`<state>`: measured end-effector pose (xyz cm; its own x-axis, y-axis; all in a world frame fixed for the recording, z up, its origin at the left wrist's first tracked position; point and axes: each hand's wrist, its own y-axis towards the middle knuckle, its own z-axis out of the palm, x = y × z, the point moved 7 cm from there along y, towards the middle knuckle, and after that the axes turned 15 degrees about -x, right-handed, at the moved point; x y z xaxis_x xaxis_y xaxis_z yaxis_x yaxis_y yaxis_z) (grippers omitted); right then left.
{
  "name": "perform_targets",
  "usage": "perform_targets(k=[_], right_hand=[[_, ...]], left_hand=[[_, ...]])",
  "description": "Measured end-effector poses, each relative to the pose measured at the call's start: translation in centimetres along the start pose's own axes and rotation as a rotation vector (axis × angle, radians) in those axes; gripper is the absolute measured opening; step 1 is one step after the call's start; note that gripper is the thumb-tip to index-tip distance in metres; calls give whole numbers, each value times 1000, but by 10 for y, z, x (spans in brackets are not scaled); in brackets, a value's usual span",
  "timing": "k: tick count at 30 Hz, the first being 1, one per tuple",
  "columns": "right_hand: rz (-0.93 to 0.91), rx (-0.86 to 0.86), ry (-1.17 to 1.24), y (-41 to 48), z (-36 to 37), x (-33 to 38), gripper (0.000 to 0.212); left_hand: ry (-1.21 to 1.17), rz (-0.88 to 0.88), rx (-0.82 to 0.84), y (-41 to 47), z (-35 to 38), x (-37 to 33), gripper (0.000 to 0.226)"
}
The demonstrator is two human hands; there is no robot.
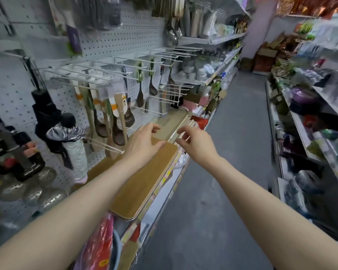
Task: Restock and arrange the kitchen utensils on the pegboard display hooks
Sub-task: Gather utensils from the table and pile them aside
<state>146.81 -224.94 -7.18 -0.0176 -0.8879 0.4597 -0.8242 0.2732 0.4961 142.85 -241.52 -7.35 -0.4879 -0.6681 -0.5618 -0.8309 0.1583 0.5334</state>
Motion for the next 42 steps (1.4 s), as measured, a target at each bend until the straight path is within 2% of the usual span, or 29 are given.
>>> perform_targets(k=[9,18,22,27,30,35,38,42], right_hand=[[-36,31,36,102,36,-71,26],[-216,133,127,199,78,-119,22],[-334,199,200,221,114,-100,20],[-432,346,306,223,174,-55,22],[-498,418,361,220,204,-23,27],[-591,529,363,224,246,15,33],[-604,586,341,238,264,28,40],[-641,629,336,253,290,45,43]], left_hand=[[39,-38,-48,80,86,3,43],[122,-177,-156,131,147,0,43],[197,-270,-272,124,139,23,38],[297,-442,-440,93,110,76,19],[344,-583,-569,81,87,115,29],[341,-798,-665,86,68,173,68],[334,-830,-637,101,69,190,71],[308,-830,-604,114,73,202,61]])
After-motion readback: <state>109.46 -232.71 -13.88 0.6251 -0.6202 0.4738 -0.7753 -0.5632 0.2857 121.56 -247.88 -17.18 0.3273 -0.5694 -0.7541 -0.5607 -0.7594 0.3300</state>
